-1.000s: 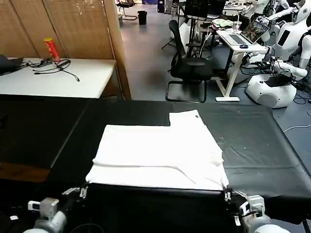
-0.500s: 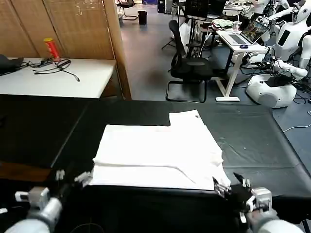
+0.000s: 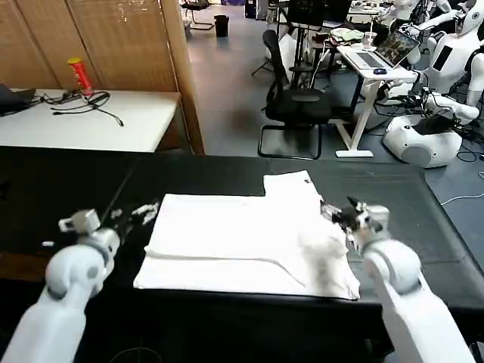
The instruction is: Fold and organize the clothes.
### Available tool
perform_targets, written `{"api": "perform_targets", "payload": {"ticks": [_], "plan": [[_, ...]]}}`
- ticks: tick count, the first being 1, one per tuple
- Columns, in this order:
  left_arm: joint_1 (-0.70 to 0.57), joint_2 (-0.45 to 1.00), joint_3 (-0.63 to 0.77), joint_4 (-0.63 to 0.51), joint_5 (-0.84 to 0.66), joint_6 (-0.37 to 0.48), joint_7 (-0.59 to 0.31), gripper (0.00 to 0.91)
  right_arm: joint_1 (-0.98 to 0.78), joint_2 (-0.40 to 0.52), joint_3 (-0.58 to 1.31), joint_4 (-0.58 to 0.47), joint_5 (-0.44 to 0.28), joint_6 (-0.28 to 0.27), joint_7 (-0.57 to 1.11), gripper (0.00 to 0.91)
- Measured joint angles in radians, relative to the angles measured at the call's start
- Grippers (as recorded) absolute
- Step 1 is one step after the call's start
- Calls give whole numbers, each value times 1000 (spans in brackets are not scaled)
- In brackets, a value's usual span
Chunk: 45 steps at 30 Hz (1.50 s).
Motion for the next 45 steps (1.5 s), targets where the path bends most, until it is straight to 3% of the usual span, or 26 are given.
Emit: {"api": "perform_targets", "payload": {"ticks": [5, 11, 23, 24, 27, 29, 30, 31, 32, 33, 34, 41, 45], "plan": [[-154, -11, 97, 172, 47, 30, 64, 878, 129, 53, -43, -187, -30, -5, -29, 878], [-251, -31, 161, 321, 90, 42, 99, 878, 221, 101, -58, -340, -33, -32, -20, 878], [-300, -56, 182, 439, 89, 41, 127, 868, 262, 123, -51, -455, -42, -15, -23, 858], [-302, -59, 184, 444, 92, 39, 129, 751, 264, 124, -50, -459, -42, -15, -24, 751], [-313, -69, 190, 461, 94, 38, 130, 634, 265, 126, -50, -463, -41, -16, -26, 673], [-320, -78, 195, 473, 102, 34, 130, 283, 264, 126, -50, -464, -40, -19, -27, 546], [-322, -81, 197, 480, 109, 34, 130, 166, 263, 126, -50, -464, -40, -19, -28, 439], [-325, -83, 198, 487, 116, 34, 130, 156, 261, 126, -50, -464, -40, -20, -30, 371], [-325, -84, 200, 492, 121, 34, 130, 137, 259, 127, -49, -464, -40, -19, -34, 224], [-325, -85, 202, 494, 125, 34, 130, 127, 257, 127, -49, -464, -41, -19, -37, 137], [-323, -84, 203, 494, 129, 34, 133, 88, 256, 128, -49, -464, -41, -19, -41, 88], [-303, -78, 210, 472, 146, 37, 160, 10, 258, 131, -48, -474, -43, -12, -49, 39], [-305, -80, 214, 472, 164, 35, 164, 0, 256, 133, -48, -472, -51, 21, -65, 20]]}}
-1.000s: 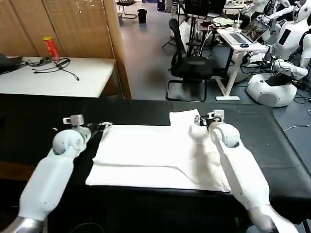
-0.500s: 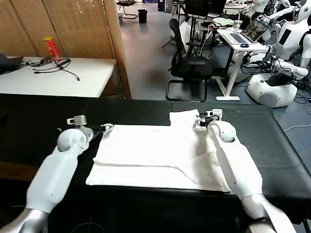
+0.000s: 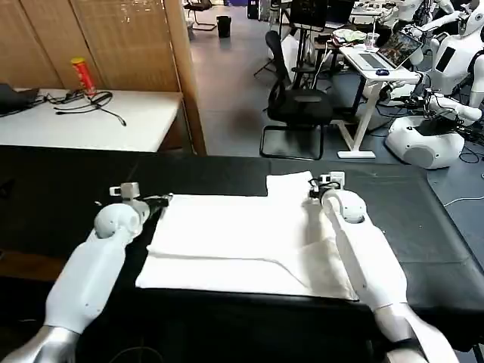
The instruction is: Fold and organize the clothes.
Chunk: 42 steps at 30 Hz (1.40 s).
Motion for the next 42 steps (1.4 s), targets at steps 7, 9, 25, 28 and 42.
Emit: {"api": "perform_targets", "payload": {"ticks": [7, 9, 25, 28, 42], "plan": [[1, -1, -11, -22, 11, -11, 0, 0, -18, -14, 15, 29, 19, 85, -43, 0], [4, 7, -19, -37, 6, -11, -3, 0, -28, -24, 19, 46, 28, 90, -56, 0], [161, 116, -110, -333, -62, 13, -22, 0, -225, -177, 81, 399, 77, -1, -51, 0], [214, 141, -140, -381, -62, 16, -23, 0, -262, -206, 88, 453, 80, -10, -51, 0], [444, 229, -253, -596, -69, 36, -42, 0, -458, -333, 121, 728, 91, -89, 9, 0]]}}
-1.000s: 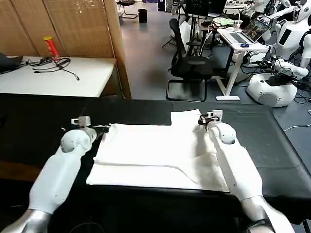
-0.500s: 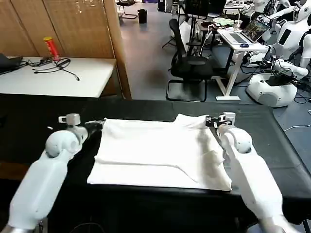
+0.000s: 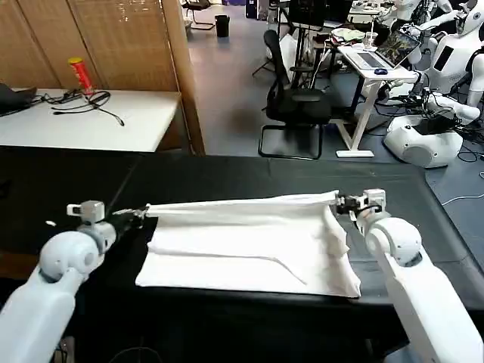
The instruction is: Fold and organize the clothes.
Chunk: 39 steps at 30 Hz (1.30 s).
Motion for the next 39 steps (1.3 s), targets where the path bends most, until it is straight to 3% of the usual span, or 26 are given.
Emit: {"api": "perform_targets", "payload": {"ticks": [11, 21, 29, 30, 31, 32, 39], "plan": [[169, -5, -59, -146, 112, 0, 9, 0, -205, -37, 20, 122, -32, 0, 5, 0], [310, -45, -83, -176, 193, -1, 27, 0, -291, -30, 24, 145, -39, 0, 3, 0], [342, -72, -84, -182, 211, -1, 25, 0, -318, -26, 35, 171, -40, 0, 4, 0], [343, -75, -84, -183, 211, -1, 25, 293, -322, -26, 38, 175, -40, 0, 2, 78], [343, -77, -84, -184, 211, -1, 25, 878, -327, -26, 42, 180, -39, 0, 0, 644], [343, -80, -84, -186, 211, -1, 25, 878, -334, -27, 47, 187, -38, 0, -1, 878], [345, -100, -108, -220, 239, -1, 20, 878, -390, -37, 108, 256, -4, 0, -4, 878]]}}
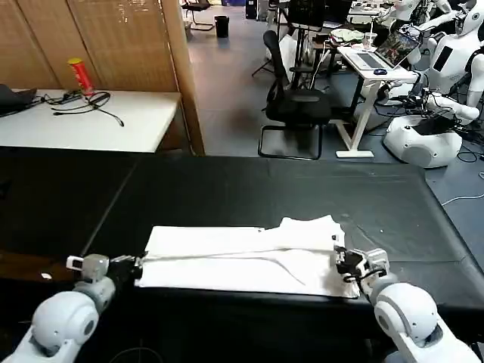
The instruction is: Fold and organize the clothes.
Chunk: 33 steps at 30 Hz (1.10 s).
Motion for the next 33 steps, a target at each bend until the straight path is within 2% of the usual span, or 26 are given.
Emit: {"api": "perform_targets", "payload": {"ticks": [5, 10, 17, 20, 27, 28, 29, 30, 32, 33], "plan": [[-1, 2, -34, -29, -32, 0, 13, 878, -3, 6, 52, 17, 29, 0, 16, 878], [-49, -19, -28, -4, -80, 0, -4, 878, 76, 56, 35, -51, 41, 0, 59, 878], [-174, -78, 11, 135, -154, 0, -6, 878, 238, 148, -43, -220, 12, 0, 52, 878], [-211, -98, 21, 190, -176, 0, -6, 878, 290, 169, -63, -287, 5, 17, 50, 878], [-262, -116, 36, 281, -216, -6, -4, 878, 352, 201, -88, -377, -2, 38, 43, 878], [-266, -117, 37, 289, -219, -7, -4, 819, 355, 205, -91, -383, -2, 39, 43, 731], [-271, -120, 39, 299, -219, -8, -4, 624, 359, 208, -92, -388, -3, 39, 43, 692], [-275, -122, 42, 305, -219, -10, -4, 624, 361, 212, -93, -394, -4, 40, 43, 673], [-286, -128, 45, 320, -218, -15, -6, 332, 364, 218, -95, -402, -6, 40, 43, 556], [-290, -131, 46, 327, -218, -18, -7, 263, 365, 222, -96, -407, -9, 41, 43, 527]]}}
